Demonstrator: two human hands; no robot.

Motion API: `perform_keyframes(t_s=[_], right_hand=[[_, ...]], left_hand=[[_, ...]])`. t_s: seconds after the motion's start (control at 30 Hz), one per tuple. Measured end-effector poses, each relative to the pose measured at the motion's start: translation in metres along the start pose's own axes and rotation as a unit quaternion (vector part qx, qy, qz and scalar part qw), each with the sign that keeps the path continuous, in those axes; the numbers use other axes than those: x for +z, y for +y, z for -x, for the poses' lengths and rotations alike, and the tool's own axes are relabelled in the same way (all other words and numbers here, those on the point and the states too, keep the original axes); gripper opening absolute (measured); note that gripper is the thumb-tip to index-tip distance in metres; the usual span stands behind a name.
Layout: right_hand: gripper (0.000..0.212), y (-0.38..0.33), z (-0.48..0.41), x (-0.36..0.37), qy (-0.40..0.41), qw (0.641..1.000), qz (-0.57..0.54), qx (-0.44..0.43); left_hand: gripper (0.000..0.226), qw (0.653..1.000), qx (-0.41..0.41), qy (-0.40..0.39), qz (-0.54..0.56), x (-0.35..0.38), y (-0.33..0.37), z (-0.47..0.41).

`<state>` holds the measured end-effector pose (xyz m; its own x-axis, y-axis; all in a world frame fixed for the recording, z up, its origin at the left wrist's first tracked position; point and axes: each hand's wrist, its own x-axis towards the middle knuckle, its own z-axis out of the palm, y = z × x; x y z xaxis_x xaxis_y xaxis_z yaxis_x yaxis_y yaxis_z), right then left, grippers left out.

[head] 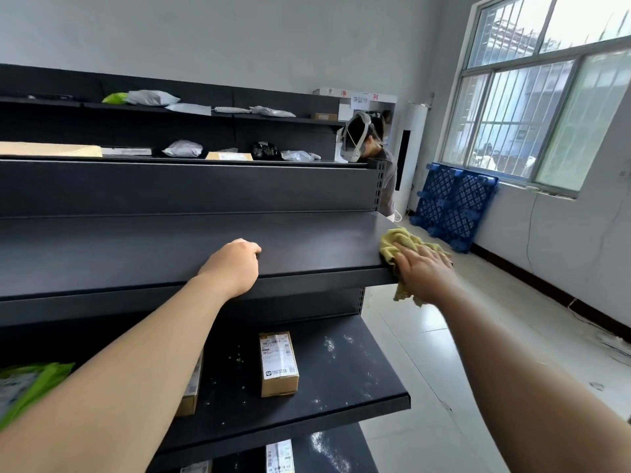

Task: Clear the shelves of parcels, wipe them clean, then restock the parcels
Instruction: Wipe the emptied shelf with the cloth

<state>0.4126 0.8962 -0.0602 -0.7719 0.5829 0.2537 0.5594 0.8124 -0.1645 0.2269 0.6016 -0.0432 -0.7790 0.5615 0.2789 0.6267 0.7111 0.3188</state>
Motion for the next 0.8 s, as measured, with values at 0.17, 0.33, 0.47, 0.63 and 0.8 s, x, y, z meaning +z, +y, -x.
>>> perform_keyframes(t_s=[0.17, 0.33, 0.47, 0.63, 0.8], right_hand=[[0.05, 0.013, -0.027, -0.012, -0.046, 0.999, 0.009, 0.026], [0.05, 0.005, -0.054, -0.015, -0.095, 0.995, 0.035, 0.004], [0.054, -0.014, -0.074, -0.01, -0.129, 0.991, 0.017, 0.004], [0.059, -0.07, -0.086, 0.0, -0.145, 0.989, -0.002, -0.022], [0.073, -0.147, -0.08, 0.01, -0.152, 0.986, -0.057, -0.043]], left_hand=[[0.04, 1.0, 0.005, 0.01, 0.01, -0.001, 0.002, 0.001], [0.028, 0.999, -0.018, 0.031, -0.027, -0.003, -0.004, 0.0], [0.025, 0.996, -0.059, 0.023, -0.061, -0.012, -0.018, -0.001], [0.024, 0.995, -0.083, 0.031, -0.047, -0.021, -0.041, 0.007], [0.03, 0.995, -0.07, 0.031, -0.058, -0.031, -0.061, 0.018]])
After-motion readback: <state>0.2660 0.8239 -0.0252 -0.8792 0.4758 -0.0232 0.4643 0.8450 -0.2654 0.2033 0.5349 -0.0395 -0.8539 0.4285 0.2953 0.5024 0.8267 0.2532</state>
